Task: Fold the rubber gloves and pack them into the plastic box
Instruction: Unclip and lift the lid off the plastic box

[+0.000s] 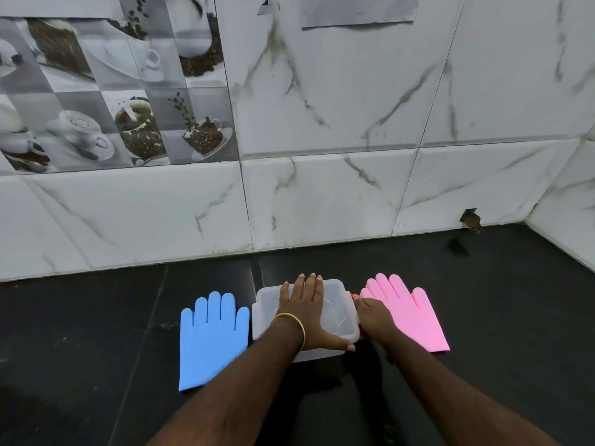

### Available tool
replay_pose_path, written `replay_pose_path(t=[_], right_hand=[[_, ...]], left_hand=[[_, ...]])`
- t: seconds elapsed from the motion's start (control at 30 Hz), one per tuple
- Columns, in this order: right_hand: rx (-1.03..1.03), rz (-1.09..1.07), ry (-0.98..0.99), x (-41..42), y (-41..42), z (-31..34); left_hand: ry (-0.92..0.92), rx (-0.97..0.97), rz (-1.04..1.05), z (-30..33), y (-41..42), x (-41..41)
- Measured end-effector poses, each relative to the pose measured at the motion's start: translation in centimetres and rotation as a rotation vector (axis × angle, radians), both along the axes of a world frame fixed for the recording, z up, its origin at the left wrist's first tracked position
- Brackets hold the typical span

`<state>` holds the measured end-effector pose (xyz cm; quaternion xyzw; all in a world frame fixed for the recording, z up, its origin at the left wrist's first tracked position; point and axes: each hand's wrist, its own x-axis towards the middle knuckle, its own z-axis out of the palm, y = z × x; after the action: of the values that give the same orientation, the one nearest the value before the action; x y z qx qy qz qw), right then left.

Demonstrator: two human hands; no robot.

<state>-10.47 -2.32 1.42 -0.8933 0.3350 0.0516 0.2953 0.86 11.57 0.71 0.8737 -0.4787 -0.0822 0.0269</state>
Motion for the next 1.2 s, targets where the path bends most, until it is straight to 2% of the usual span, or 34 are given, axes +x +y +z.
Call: replay_pose_path(t=[0.13, 0.2, 0.27, 0.33, 0.4, 0.43, 0.5, 0.57, 0.67, 0.77, 0.97, 1.07, 1.2], right_hand=[[0.481, -0.224, -0.079, 0.0, -0.2, -0.3], [0.563, -0.315, -0.146, 0.0, -0.3, -0.3], [0.374, -0.336, -0.214, 0.5, -0.5, 0.3], [0.172, -0.264, -0.305, 1.3, -0.4, 1.8], [0.027, -0.069, -0.357, 2.4, 0.5, 4.0], [-0.039, 0.067, -0.365, 3.2, 1.2, 5.0], [-0.118, 0.355, -0.322, 4.7, 2.9, 6.3], [-0.192, 0.618, -0.168, 6.2, 5.2, 6.5], [-0.34, 0.808, 0.09, 7.9, 7.8, 5.3], [-0.409, 0.868, 0.207, 8.8, 9.1, 4.2], [-0.412, 0.867, 0.313, 9.4, 9.8, 4.0], [-0.422, 0.863, 0.301, 9.3, 10.2, 4.2], [-0.438, 0.856, 0.27, 9.3, 10.4, 4.6]], left_hand=[[0.046, -0.043, -0.009, 0.4, 0.4, 0.2], [0.074, -0.139, 0.05, 1.3, 1.1, 0.6], [0.144, -0.318, 0.202, 2.4, 2.4, 1.5], [0.304, -0.586, 0.433, 3.0, 4.4, 2.9], [0.535, -0.831, 0.677, 2.6, 7.0, 4.3], [0.647, -0.879, 0.79, 2.4, 8.2, 4.6], [0.875, -0.842, 0.946, 1.4, 10.3, 4.5], [1.054, -0.77, 1.008, 0.3, 11.4, 3.6], [1.141, -0.717, 1.023, -0.6, 12.0, 2.1], [1.165, -0.702, 0.991, -0.6, 11.8, 1.5], [1.207, -0.687, 1.013, -0.9, 11.1, 1.8], [1.291, -0.697, 1.035, -1.3, 10.9, 1.8], [1.255, -0.711, 1.033, -1.1, 10.5, 1.9]])
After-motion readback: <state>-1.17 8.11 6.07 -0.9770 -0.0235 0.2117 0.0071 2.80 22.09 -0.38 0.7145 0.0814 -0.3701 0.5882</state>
